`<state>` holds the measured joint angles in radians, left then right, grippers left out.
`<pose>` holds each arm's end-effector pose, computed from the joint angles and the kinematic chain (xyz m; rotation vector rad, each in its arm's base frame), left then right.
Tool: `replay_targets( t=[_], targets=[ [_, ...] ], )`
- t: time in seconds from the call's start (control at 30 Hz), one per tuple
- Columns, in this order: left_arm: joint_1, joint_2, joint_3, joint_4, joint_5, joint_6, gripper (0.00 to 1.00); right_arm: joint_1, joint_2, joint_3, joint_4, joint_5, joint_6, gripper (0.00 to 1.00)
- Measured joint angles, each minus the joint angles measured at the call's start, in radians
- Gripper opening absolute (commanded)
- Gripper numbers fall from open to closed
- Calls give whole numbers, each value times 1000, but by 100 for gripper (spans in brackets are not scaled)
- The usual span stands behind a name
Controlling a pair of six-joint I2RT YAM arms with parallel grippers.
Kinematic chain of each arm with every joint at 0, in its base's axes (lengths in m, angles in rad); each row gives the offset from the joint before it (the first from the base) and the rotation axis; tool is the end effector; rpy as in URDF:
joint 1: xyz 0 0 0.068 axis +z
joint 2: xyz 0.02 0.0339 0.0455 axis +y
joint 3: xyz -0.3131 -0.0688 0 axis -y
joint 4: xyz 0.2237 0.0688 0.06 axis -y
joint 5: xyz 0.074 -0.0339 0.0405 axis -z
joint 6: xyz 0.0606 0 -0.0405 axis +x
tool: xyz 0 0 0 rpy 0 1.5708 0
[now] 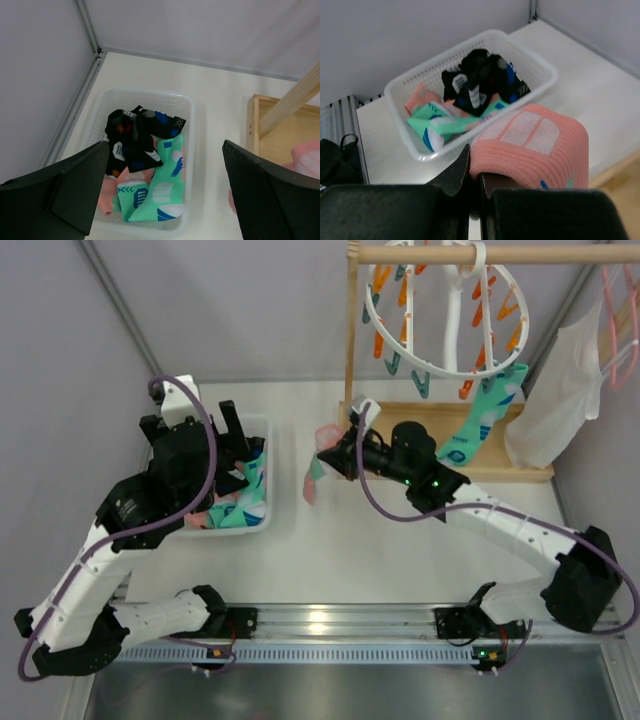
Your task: Remove the socks clipped to the hanger
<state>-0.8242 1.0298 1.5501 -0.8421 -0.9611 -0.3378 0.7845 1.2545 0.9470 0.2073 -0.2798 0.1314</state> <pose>0.1221 -0.0589 0.5108 -0.2033 1.7415 0.0660 0.1903 0.2136 0.3873 -0.7673 1.5754 0.9147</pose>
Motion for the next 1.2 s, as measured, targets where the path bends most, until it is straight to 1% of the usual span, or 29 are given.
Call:
replay_targets(
  t=[0.17,0.33,0.43,0.47,0.5,0.63,0.7,0.73,0.8,0.9,0.93,0.97,1.0,1.13,1.17,1.2],
  targets=[
    [1,-71,-48,-65,-34,-10,98,25,292,396,-47,-74,-98,0],
    [2,-139,-111,-111,-106,-39,98,94,645,864,-194,-132,-192,0],
    [2,-196,-119,-112,-168,-69,98,149,846,1101,-288,-144,-236,0],
    [2,-218,-122,-111,-192,-80,98,169,904,1157,-307,-149,-242,1],
    [2,-241,-128,-109,-218,-90,98,191,965,1200,-324,-161,-240,2],
    [2,-338,-167,-107,-301,-138,98,247,1126,1252,-335,-211,-203,4],
    [3,-372,-200,-109,-336,-161,98,263,1212,1297,-356,-223,-180,11],
    [3,-382,-217,-109,-349,-171,98,266,1239,1308,-360,-227,-171,13],
    [3,-387,-248,-109,-367,-186,98,265,1284,1313,-365,-238,-132,14],
    [3,-379,-281,-111,-369,-200,98,252,1307,1311,-365,-245,-80,13],
    [3,-376,-286,-111,-369,-203,98,248,1307,1311,-364,-245,-72,15],
    [3,-373,-289,-111,-369,-207,98,243,1304,1311,-356,-246,-60,35],
    [3,-371,-290,-111,-369,-211,98,238,1299,1311,-354,-246,-44,46],
    [3,-371,-290,-111,-369,-216,98,227,1269,1306,-352,-240,-25,66],
    [3,-371,-291,-111,-369,-217,98,225,1253,1297,-354,-237,-21,81],
    [3,-371,-291,-111,-369,-217,98,224,1236,1292,-356,-233,-13,88]
  ],
)
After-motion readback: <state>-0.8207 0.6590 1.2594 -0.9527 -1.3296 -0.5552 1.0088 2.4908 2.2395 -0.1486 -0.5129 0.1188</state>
